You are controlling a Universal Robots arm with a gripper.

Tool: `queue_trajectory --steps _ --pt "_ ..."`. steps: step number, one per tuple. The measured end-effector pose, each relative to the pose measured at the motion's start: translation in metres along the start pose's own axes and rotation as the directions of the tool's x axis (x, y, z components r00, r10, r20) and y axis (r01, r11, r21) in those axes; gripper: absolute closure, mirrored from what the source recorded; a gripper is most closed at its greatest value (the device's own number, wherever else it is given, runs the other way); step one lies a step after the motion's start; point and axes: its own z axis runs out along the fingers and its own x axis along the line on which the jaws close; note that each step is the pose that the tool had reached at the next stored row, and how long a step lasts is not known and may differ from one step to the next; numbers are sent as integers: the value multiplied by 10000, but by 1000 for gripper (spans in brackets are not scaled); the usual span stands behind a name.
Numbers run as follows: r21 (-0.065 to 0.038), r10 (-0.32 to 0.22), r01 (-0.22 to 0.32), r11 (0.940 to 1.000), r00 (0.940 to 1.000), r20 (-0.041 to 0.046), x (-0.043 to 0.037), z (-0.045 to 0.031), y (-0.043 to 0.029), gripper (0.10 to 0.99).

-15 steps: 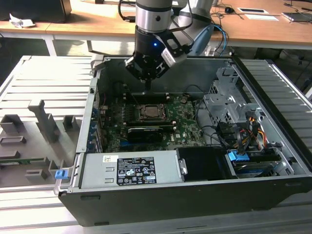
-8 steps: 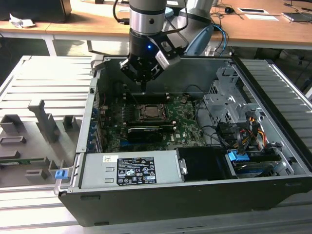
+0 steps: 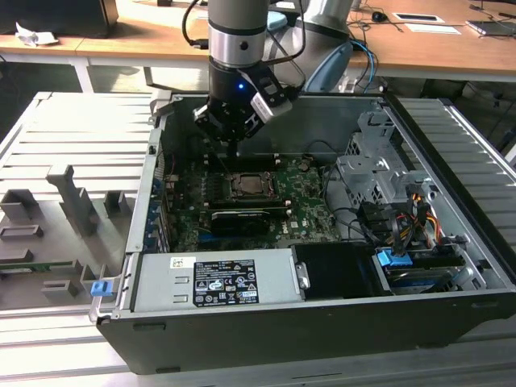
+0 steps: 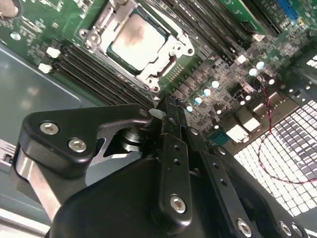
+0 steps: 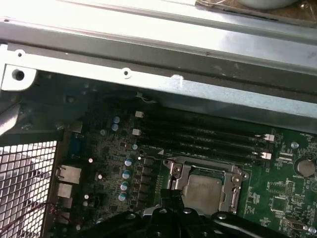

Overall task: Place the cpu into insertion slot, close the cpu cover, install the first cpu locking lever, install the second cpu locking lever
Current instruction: 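Install the first cpu locking lever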

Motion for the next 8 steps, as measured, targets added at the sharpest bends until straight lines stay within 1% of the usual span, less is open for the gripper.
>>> queue_trajectory --steps 1,3,5,6,8 --pt "-8 -1 1 10000 10000 6 47 23 7 980" --pt "-9 53 -53 10000 10000 11 62 51 9 980" --pt "-13 290 -290 9996 9996 20 61 75 9 980" --pt "-16 421 -421 9991 9991 25 82 101 12 980" --pt "-42 423 -423 9991 9991 38 191 130 30 980"
